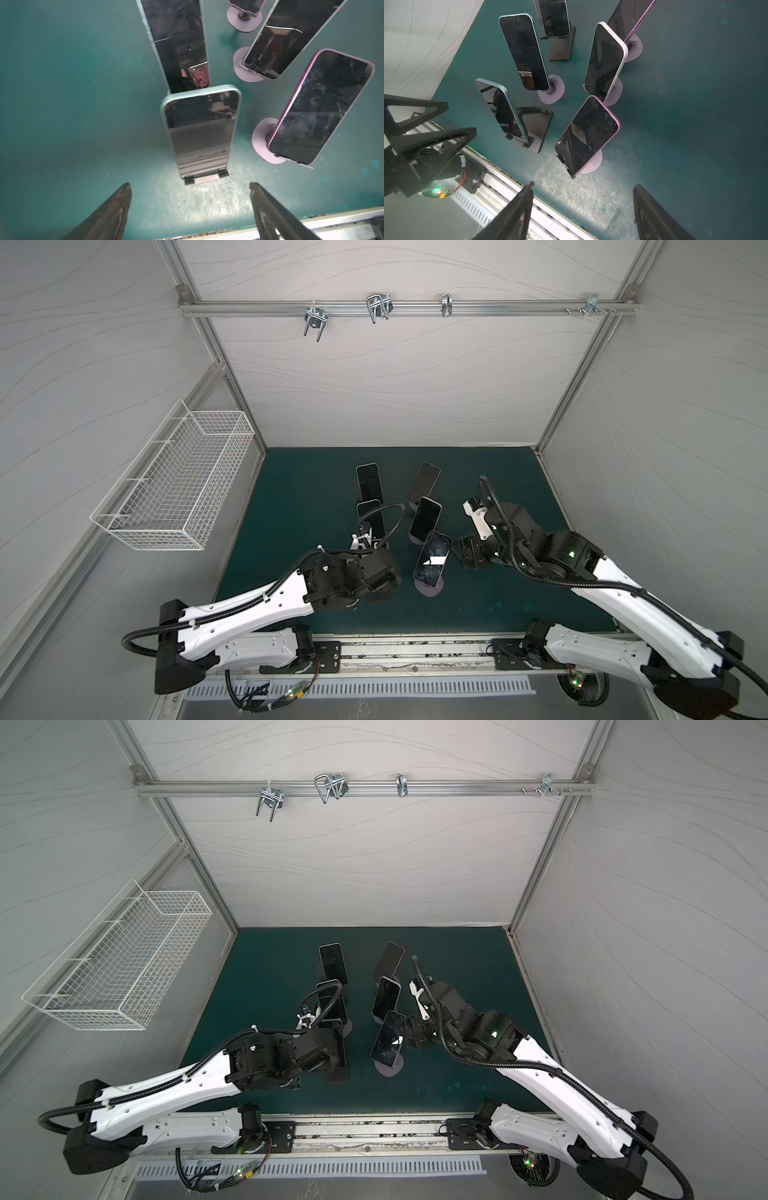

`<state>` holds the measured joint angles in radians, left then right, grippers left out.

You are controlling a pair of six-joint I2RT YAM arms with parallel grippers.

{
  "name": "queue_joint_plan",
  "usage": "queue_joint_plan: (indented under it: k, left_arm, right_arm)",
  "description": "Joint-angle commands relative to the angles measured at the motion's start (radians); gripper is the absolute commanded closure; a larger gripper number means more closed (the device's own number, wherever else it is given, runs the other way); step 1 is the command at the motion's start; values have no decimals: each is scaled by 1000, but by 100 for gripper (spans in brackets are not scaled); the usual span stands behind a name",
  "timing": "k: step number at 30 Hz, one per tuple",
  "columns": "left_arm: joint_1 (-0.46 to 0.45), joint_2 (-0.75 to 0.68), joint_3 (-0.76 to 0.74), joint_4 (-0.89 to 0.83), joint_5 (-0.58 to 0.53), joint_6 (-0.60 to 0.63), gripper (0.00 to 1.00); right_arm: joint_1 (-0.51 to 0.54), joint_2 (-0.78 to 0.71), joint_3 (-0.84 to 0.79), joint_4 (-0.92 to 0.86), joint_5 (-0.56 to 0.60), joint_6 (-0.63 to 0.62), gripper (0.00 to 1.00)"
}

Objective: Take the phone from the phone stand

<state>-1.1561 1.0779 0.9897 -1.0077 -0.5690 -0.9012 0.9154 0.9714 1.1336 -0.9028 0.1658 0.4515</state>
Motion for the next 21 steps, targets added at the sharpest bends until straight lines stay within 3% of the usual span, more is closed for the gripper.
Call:
queue_joint_plan:
  k: [1,18,21]
  left_arm:
    - [-9,39,0,56,-75,-40,8]
    - [-10,25,-21,103,-79,-29,2]
    - [-9,35,-7,81,-82,-43,1]
  right_arm:
    - [7,-14,-12,17,22,-31,23]
    - [7,-43,-58,21,-25,1,17]
    - [7,-59,-95,68,-26,2,11]
